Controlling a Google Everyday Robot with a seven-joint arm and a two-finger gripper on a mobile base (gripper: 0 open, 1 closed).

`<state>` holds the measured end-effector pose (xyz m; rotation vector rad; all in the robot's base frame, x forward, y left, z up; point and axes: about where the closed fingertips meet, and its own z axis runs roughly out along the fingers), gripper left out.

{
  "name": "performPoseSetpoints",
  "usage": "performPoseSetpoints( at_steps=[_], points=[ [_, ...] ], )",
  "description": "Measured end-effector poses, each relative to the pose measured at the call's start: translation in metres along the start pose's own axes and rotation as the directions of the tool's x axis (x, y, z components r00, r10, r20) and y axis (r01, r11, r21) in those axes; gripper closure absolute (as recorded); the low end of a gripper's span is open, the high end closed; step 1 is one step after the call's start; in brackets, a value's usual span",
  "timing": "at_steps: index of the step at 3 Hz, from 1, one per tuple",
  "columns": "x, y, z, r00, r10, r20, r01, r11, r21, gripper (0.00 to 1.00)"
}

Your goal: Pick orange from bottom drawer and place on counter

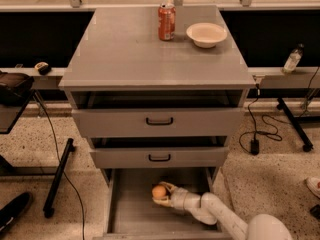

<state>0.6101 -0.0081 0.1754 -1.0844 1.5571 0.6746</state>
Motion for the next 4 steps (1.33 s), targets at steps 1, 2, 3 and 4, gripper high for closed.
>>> performPoseSetpoints(
  at_steps=[1, 2, 3, 4],
  points=[
    [-0.038, -0.022, -0.068, 0.992, -0.119, -0.041, 0.120, 0.9924, 0.028, 1.00],
    [-0.114, -0.008, -0.174, 0.965, -0.257, -0.045, 0.256, 0.9659, -0.040, 1.00],
    [-0.184, 0.028, -0.221, 0.926, -0.378, -0.007, 0.372, 0.9150, -0.155, 1.00],
    [-0.205, 0.026, -0.229, 0.910, -0.415, -0.012, 0.407, 0.8964, -0.176, 1.00]
  ],
)
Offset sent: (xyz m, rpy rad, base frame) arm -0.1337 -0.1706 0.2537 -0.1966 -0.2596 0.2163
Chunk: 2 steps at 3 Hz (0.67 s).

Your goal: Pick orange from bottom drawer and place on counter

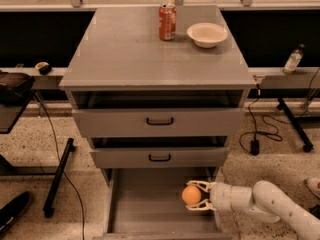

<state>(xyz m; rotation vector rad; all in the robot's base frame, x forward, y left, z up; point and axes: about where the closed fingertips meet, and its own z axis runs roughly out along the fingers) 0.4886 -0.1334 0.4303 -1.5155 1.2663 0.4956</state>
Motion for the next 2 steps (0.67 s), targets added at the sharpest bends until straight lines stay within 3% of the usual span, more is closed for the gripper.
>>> performPoseSetpoints(
  at_steps=[1, 2],
  points=[
    [-0.017, -0.029, -0.001, 0.998, -0.024, 0.063, 0.024, 0.9997, 0.002, 1.00],
    [-0.087, -0.061, -0.022, 0.983, -0.088, 0.164, 0.095, 0.9948, -0.037, 1.00]
  ],
)
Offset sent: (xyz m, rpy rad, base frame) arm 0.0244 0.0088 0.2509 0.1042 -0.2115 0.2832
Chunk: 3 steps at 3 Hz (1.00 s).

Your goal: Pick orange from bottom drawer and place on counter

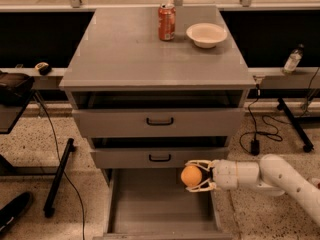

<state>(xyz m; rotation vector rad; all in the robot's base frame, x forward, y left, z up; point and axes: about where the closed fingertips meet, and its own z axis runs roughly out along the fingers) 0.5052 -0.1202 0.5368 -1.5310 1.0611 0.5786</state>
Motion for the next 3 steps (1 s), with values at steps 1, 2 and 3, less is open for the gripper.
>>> performPoseSetpoints(
  at_steps=[1, 2, 3],
  points=[
    [-0.097, -0.067, -0.018, 0.994, -0.109, -0.010, 0.107, 0.9881, -0.111, 1.00],
    [-0.140, -0.119, -0.024, 0.987, -0.151, -0.062, 0.137, 0.9725, -0.189, 1.00],
    [-0.156, -0.180, -0.036, 0.985, -0.128, -0.115, 0.105, 0.9770, -0.185, 1.00]
  ],
)
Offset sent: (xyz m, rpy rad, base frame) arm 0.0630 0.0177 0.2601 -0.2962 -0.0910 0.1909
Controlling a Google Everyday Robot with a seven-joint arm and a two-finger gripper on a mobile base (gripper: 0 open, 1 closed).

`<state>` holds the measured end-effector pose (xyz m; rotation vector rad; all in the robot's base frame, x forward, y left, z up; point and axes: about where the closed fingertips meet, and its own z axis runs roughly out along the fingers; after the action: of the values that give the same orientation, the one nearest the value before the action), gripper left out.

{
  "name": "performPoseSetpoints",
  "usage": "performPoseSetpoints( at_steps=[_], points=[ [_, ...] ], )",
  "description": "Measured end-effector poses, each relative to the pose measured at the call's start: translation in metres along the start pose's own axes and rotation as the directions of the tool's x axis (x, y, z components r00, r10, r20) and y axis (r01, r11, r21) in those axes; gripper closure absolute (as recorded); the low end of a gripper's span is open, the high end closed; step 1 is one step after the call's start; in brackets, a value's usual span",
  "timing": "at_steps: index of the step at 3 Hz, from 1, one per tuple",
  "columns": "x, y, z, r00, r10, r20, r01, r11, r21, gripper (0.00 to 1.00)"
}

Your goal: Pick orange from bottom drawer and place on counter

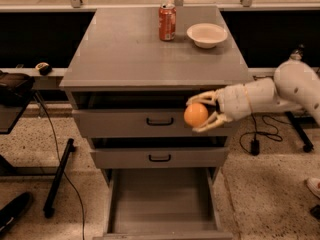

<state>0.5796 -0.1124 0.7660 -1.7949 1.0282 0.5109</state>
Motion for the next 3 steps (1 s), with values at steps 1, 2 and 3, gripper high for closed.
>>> performPoseSetpoints(
  at_steps=[1, 2, 3],
  points=[
    [0.007, -0.056, -0.029, 0.998, 0.062, -0.029, -0.060, 0.9953, 0.076, 1.00],
    [0.007, -0.059, -0.031, 0.997, 0.066, -0.030, -0.063, 0.9946, 0.082, 1.00],
    [0.014, -0.069, -0.041, 0.994, 0.110, 0.001, -0.109, 0.9853, 0.132, 1.00]
  ],
)
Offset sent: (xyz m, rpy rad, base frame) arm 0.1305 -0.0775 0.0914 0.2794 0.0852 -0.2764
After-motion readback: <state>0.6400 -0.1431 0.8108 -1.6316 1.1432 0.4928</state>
